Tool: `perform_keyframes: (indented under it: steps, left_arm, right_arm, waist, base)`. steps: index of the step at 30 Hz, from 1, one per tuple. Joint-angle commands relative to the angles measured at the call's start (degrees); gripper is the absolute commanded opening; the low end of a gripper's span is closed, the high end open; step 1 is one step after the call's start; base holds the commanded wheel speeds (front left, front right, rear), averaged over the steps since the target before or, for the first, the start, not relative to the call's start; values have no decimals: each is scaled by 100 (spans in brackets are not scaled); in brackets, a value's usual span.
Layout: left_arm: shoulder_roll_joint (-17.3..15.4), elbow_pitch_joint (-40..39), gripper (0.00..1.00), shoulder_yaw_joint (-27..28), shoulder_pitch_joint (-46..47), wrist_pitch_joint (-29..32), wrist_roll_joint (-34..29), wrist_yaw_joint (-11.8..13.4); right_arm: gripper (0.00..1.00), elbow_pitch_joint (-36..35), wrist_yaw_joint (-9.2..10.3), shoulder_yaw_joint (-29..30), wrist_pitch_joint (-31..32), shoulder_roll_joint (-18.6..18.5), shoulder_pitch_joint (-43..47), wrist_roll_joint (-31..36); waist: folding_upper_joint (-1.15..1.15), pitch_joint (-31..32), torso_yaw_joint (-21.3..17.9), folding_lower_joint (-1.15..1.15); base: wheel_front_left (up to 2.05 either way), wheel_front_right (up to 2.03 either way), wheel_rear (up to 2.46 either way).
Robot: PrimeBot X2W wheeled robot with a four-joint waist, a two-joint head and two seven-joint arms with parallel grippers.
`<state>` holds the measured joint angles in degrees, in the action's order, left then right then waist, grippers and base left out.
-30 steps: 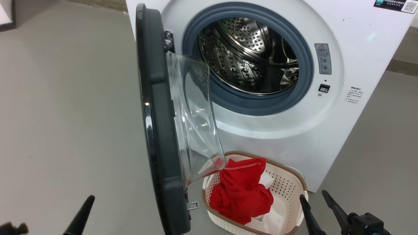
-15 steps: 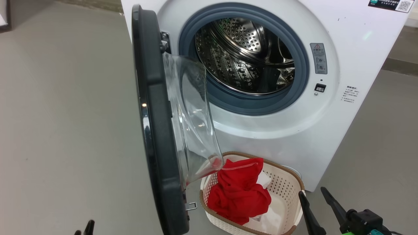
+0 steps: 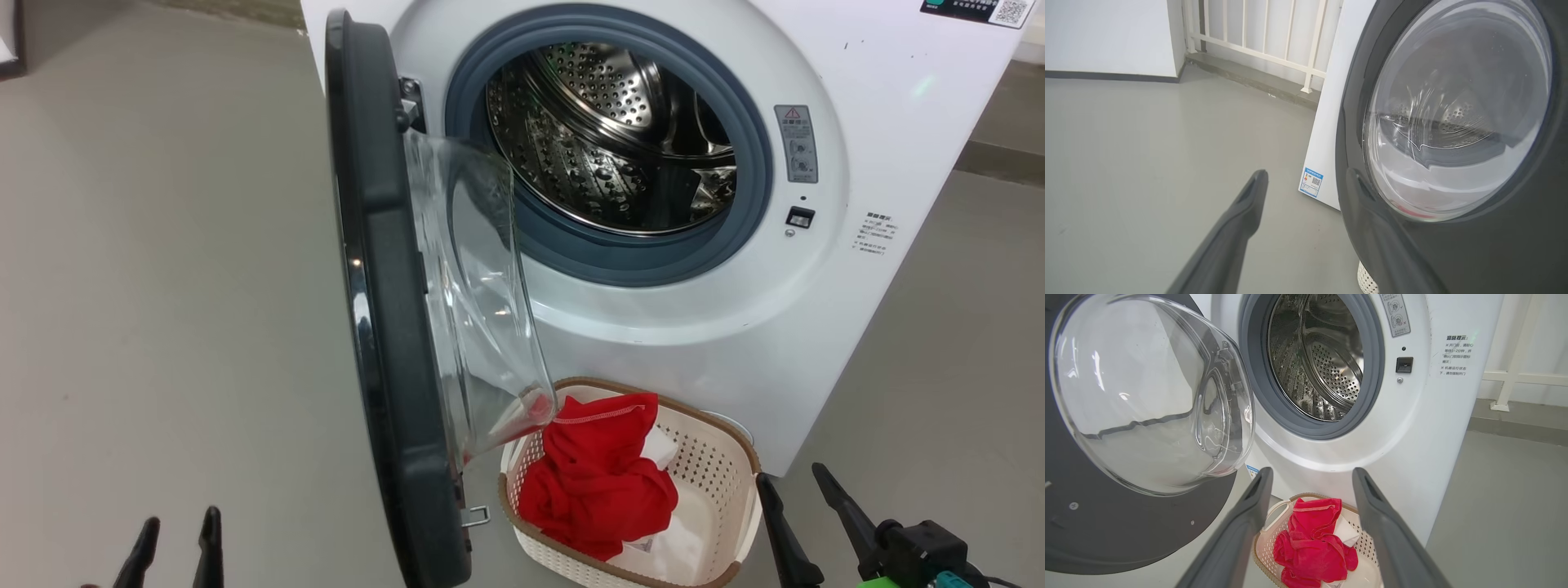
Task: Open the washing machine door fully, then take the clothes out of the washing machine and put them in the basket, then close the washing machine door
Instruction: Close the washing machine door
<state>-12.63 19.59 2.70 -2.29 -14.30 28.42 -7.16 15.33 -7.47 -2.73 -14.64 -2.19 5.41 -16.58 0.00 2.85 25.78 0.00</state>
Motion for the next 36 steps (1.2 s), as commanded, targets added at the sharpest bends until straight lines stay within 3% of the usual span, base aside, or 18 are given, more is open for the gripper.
perform_keyframes:
  steps: [1,6,11,36]
  left_arm:
    - [67,-258,100,353,110,-69,-233,-33]
    - [471,-691,100,736,-72,-69,-998,-33]
    - [675,-526,100,840,-211,-69,-1362,-33]
    - [765,-308,100,932,-148,-70,-1779,-33]
  right_arm:
    - [100,-150,-2,-110,-36,-69,-290,16]
    - [100,-154,-2,-106,-36,-69,-324,24]
    - [100,-153,-2,-107,-36,-69,-330,22]
    - [100,-141,-2,-78,-36,-69,-356,57]
  waist:
    - [0,0,-7,0]
    - [0,-7,-50,0]
    - [0,-8,-73,0]
    - [0,-38,-146,0]
  base:
    - [0,0,0]
    - [0,0,0]
    - [0,0,0]
    - [0,0,0]
